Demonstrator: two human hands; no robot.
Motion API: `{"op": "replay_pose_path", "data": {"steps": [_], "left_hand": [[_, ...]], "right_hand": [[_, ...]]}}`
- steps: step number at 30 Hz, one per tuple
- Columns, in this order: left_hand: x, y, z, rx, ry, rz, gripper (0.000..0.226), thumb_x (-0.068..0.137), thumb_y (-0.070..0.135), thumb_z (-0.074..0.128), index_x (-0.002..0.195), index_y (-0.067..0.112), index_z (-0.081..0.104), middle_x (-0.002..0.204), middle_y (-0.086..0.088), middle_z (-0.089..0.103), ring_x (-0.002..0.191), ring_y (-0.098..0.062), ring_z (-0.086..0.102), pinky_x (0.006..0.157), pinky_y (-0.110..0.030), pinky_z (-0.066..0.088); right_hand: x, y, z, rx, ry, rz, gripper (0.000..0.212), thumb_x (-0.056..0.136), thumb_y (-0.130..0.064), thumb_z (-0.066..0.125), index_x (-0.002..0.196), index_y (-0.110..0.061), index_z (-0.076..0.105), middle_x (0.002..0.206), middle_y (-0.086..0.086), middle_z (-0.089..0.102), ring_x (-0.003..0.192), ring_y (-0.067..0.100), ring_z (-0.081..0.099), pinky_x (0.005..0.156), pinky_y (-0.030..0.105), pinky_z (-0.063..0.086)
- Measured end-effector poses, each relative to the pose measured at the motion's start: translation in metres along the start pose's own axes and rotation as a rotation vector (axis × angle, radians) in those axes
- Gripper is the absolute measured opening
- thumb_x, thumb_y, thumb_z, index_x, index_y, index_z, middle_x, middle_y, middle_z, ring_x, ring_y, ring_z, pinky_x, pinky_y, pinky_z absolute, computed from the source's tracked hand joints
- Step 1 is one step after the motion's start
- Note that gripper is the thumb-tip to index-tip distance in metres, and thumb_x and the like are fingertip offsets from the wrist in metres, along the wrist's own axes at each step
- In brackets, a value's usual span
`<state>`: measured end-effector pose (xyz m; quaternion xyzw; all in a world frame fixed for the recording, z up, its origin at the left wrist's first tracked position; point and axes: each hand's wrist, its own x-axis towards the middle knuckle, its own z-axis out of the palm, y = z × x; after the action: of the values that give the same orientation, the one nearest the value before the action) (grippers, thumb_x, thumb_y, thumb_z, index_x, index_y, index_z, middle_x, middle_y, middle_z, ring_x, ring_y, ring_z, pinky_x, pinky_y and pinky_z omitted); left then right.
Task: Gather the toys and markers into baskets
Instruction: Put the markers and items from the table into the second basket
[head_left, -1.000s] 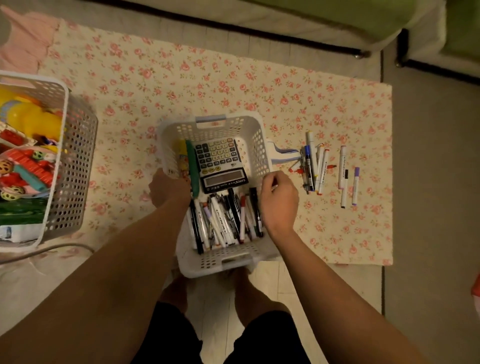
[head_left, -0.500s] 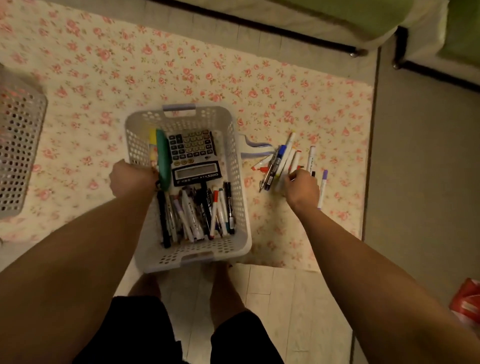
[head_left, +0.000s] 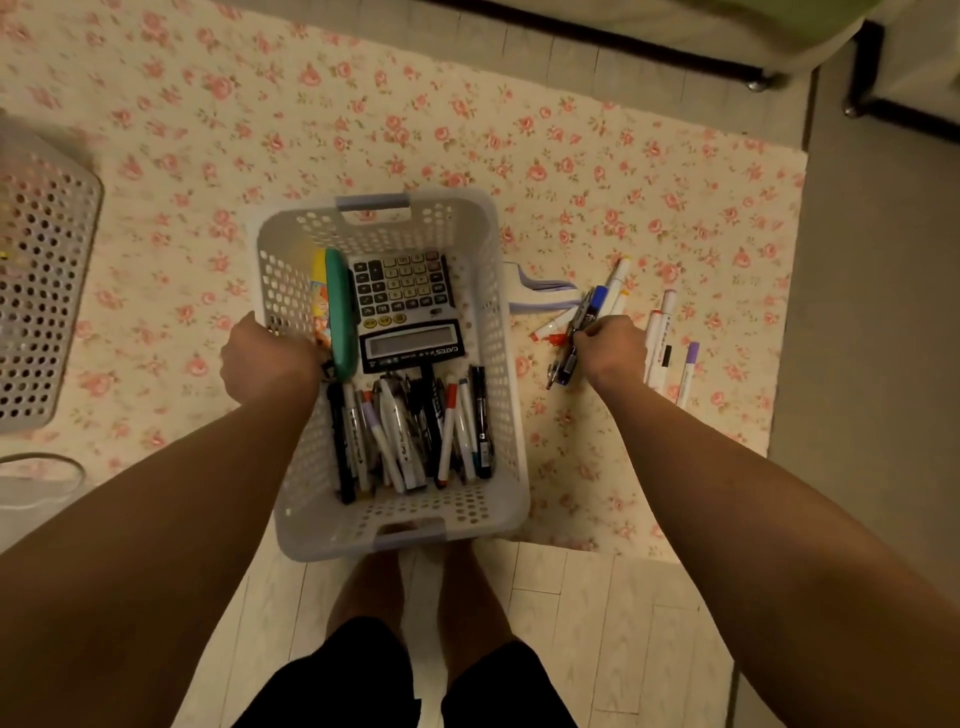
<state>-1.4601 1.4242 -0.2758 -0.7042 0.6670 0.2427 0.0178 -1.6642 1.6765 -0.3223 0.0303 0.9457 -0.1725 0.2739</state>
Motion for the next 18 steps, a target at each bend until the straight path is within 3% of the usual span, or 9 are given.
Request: {"op": "replay_pose_path", "data": {"steps": [3, 5, 7, 10, 18], "left_hand": [[0.0, -0.002, 0.001, -0.008, -0.005, 0.012, 0.027, 0.079, 0.013, 0.054, 0.106, 0.007, 0.059, 0.108, -0.017, 0.065, 0.099, -0.038, 0.061, 0.083, -0.041, 0.051], [0.001, -0.002, 0.002, -0.01, -0.003, 0.023, 0.028, 0.078, 0.013, 0.053, 0.105, 0.008, 0.059, 0.108, -0.016, 0.064, 0.099, -0.038, 0.061, 0.082, -0.041, 0.05], [0.002, -0.003, 0.002, 0.001, -0.006, 0.023, 0.028, 0.078, 0.013, 0.053, 0.105, 0.008, 0.06, 0.107, -0.016, 0.065, 0.099, -0.038, 0.061, 0.082, -0.04, 0.05], [0.003, -0.003, 0.001, -0.006, -0.009, 0.022, 0.027, 0.076, 0.013, 0.053, 0.102, 0.009, 0.06, 0.105, -0.016, 0.065, 0.097, -0.038, 0.061, 0.082, -0.041, 0.052], [0.0, -0.001, -0.001, -0.015, -0.018, 0.019, 0.025, 0.078, 0.009, 0.051, 0.102, 0.008, 0.06, 0.105, -0.016, 0.065, 0.098, -0.037, 0.061, 0.08, -0.038, 0.049]], "right_hand": [[0.009, -0.005, 0.006, -0.037, 0.058, 0.009, 0.027, 0.092, -0.029, 0.06, 0.097, -0.005, 0.068, 0.09, 0.013, 0.069, 0.073, 0.026, 0.061, 0.054, 0.026, 0.039], [0.01, -0.009, 0.01, -0.091, 0.094, 0.005, 0.028, 0.093, -0.031, 0.059, 0.1, -0.005, 0.066, 0.093, 0.013, 0.068, 0.076, 0.029, 0.063, 0.052, 0.027, 0.04], [0.006, -0.014, 0.015, -0.135, 0.103, -0.001, 0.027, 0.094, -0.029, 0.058, 0.104, -0.004, 0.064, 0.098, 0.014, 0.065, 0.083, 0.032, 0.064, 0.062, 0.033, 0.05], [0.003, -0.015, 0.026, -0.104, 0.1, 0.014, 0.026, 0.096, -0.026, 0.055, 0.108, -0.004, 0.063, 0.103, 0.015, 0.065, 0.092, 0.034, 0.063, 0.069, 0.036, 0.047], [-0.001, -0.017, 0.027, 0.279, 0.109, 0.232, 0.044, 0.095, -0.037, 0.043, 0.122, -0.004, 0.055, 0.118, 0.013, 0.062, 0.107, 0.034, 0.06, 0.089, 0.04, 0.051]]}}
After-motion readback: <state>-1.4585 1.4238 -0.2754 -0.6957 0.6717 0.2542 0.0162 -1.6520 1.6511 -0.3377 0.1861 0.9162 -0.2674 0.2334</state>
